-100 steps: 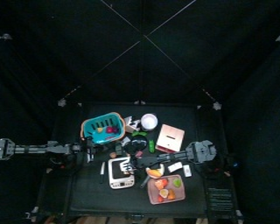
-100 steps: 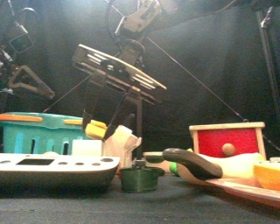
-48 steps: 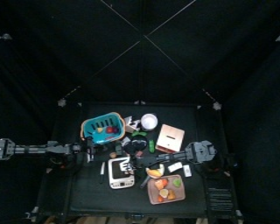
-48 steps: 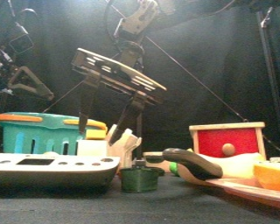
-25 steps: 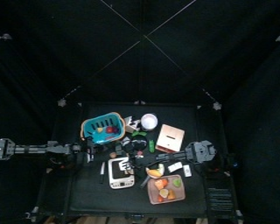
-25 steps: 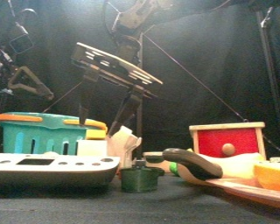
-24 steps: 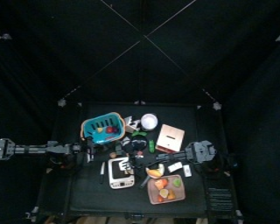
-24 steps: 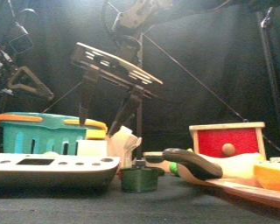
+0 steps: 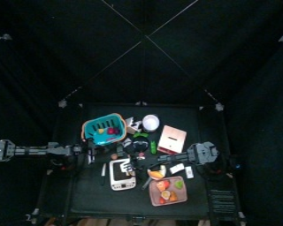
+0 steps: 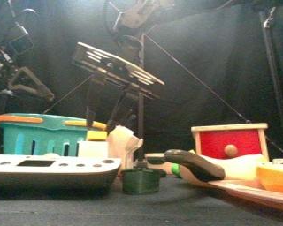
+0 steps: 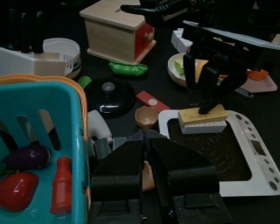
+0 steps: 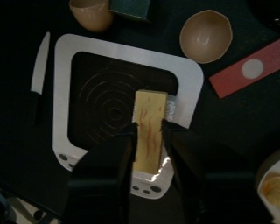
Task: Place egg block on rice
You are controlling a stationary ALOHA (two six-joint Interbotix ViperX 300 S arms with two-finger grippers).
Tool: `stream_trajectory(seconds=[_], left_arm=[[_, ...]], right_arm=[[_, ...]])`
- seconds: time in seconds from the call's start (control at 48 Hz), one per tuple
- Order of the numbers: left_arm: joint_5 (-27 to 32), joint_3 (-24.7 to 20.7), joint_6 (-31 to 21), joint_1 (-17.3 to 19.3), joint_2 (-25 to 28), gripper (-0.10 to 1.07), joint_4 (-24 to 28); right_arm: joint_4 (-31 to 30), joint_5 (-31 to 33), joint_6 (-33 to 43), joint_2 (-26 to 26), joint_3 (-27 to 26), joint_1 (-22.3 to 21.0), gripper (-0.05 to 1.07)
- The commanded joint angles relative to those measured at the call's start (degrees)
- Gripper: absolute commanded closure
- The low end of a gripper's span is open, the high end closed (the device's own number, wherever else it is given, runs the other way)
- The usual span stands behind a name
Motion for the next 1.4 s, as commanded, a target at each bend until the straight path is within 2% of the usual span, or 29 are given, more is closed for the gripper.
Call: stream_trajectory(seconds=[0.0, 0.104, 0.417, 0.812, 1.021, 1.375], left_arm=[[-0.2, -0.6, 0.1, 0.2, 0.1, 0.51, 0.0], [-0.2, -0.6, 0.1, 0.2, 0.1, 0.51, 0.0], [-0.2, -0.6, 0.0, 0.2, 0.1, 0.51, 0.0], [-0.1, -0.6, 0.0, 0.2, 0.1, 0.51, 0.0], [-0.1, -0.6, 0.0, 0.2, 0.1, 0.51, 0.1], [-0.2, -0.6, -0.1, 0.2, 0.1, 0.51, 0.1]], right_arm=[[0.1, 0.0, -0.2, -3.3, -1.2, 0.1, 0.42], [0.4, 0.0, -0.1, -2.9, -1.1, 0.2, 0.47], [2.4, 0.0, -0.1, -1.1, 0.8, 0.3, 0.47], [2.0, 0.2, -0.2, -1.9, 0.8, 0.3, 0.47], [-3.8, 3.2, 0.4, -5.8, 0.7, 0.4, 0.47], [-8.3, 8.7, -0.2, -6.9, 2.3, 0.4, 0.47]])
